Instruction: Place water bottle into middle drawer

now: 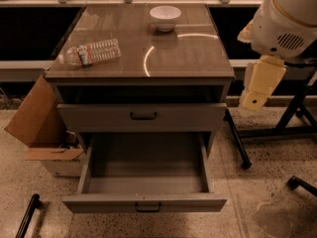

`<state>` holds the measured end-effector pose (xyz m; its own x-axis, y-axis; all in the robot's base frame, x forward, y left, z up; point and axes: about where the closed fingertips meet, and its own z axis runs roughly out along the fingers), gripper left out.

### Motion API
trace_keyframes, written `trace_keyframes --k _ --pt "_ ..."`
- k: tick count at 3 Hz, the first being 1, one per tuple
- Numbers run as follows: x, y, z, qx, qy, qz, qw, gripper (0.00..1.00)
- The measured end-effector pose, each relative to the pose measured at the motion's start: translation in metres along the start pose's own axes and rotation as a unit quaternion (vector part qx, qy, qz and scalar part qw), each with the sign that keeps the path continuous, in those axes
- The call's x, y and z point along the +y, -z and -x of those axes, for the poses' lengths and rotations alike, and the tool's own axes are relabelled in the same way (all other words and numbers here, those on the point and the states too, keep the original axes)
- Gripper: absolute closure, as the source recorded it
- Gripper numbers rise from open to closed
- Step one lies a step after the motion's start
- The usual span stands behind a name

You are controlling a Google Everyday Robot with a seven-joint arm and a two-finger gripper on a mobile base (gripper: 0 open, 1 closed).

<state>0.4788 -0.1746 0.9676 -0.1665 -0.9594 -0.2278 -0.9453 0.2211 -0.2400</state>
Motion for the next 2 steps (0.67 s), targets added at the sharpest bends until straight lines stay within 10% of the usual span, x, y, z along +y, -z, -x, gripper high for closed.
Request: trace_keyframes --k 2 --pt "-0.024 -0.020 0.031 -0.034 0.025 -0.011 0.9990 0.00"
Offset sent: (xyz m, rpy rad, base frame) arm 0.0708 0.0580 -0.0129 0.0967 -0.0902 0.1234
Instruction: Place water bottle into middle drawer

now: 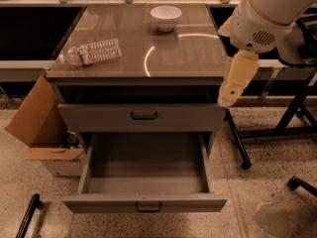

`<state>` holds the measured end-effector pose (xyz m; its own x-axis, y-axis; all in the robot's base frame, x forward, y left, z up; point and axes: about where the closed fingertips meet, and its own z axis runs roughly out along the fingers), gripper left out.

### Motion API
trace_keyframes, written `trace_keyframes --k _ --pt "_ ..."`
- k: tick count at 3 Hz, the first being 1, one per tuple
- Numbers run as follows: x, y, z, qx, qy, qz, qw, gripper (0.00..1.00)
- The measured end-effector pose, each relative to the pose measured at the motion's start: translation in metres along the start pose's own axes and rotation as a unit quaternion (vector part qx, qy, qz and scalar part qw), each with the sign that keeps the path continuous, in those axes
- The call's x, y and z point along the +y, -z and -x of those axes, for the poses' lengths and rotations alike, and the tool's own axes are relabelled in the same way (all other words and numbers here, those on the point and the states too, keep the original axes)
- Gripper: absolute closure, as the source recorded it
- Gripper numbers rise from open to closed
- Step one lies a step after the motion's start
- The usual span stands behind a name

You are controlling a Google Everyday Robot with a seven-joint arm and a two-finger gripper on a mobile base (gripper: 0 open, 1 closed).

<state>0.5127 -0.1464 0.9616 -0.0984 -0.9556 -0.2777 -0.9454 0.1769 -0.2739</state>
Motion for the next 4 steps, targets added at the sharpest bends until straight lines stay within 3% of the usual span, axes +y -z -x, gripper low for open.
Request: trace_keyframes --k 2,4 --pt "-0.047 -0.034 0.076 -0.074 0.059 -0.033 0.9950 0.00" --pt "-0.077 -0.060 0.146 -0.142 0.105 -0.035 0.9837 0.00"
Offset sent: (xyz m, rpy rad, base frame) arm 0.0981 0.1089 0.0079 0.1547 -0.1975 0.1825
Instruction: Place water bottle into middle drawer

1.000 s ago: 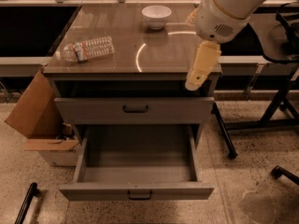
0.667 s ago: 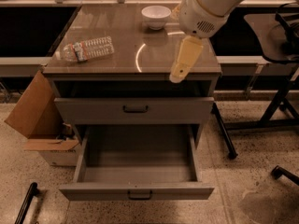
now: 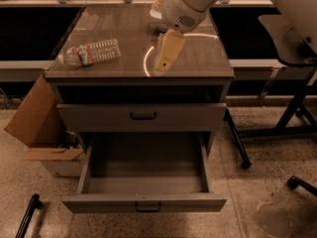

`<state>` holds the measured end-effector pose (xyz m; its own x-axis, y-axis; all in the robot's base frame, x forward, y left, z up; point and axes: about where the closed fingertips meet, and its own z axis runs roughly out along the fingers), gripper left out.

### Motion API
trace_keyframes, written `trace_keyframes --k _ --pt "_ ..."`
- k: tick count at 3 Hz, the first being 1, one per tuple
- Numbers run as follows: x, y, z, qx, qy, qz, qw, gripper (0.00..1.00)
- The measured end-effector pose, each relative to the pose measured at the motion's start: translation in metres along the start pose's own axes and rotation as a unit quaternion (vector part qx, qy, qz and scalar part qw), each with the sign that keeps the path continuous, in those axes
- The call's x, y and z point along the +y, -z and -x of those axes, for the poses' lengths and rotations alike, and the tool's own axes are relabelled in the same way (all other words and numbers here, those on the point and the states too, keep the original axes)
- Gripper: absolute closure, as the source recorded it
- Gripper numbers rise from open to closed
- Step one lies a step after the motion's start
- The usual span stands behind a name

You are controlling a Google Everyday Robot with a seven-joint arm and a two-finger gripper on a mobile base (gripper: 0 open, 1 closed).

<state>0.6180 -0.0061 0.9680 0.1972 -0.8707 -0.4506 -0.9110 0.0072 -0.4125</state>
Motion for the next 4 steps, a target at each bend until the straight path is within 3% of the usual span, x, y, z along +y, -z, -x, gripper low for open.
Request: trace_keyframes --k 2,4 --pt "-0.006 -0.015 0.002 0.004 0.013 0.008 0.9999 0.00" --pt "-0.051 -0.081 0.016 -0.006 0.062 0.028 0.9977 0.00"
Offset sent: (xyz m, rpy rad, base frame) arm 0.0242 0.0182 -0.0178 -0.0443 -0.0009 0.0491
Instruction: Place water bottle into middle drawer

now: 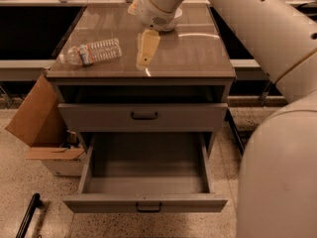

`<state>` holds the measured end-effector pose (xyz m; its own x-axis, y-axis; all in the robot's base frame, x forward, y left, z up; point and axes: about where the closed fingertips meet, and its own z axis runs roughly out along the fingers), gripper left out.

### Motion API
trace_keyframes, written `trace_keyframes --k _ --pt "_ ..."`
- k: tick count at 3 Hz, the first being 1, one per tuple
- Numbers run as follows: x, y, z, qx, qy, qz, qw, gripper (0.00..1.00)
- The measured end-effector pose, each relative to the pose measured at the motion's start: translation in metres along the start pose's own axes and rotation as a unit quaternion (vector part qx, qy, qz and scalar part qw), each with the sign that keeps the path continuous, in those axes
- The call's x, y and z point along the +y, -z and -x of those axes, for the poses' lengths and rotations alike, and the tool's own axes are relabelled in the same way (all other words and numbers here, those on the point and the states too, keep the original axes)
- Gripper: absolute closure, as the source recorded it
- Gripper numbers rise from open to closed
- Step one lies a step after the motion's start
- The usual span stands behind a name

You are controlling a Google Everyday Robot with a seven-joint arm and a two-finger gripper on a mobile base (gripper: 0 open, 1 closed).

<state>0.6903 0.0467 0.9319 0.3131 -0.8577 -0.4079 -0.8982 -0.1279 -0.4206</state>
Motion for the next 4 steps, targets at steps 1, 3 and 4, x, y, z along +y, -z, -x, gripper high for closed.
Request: trace_keyframes --k 1,3,4 --pt "-0.019 -0.035 0.006 0.006 0.017 0.016 0.9997 0.00" --pt "-0.044 -0.089 0.034 0.008 0.054 0.039 0.9977 0.00" --pt "-0.051 -0.112 0.053 0.010 0.076 0.055 0.9956 0.00"
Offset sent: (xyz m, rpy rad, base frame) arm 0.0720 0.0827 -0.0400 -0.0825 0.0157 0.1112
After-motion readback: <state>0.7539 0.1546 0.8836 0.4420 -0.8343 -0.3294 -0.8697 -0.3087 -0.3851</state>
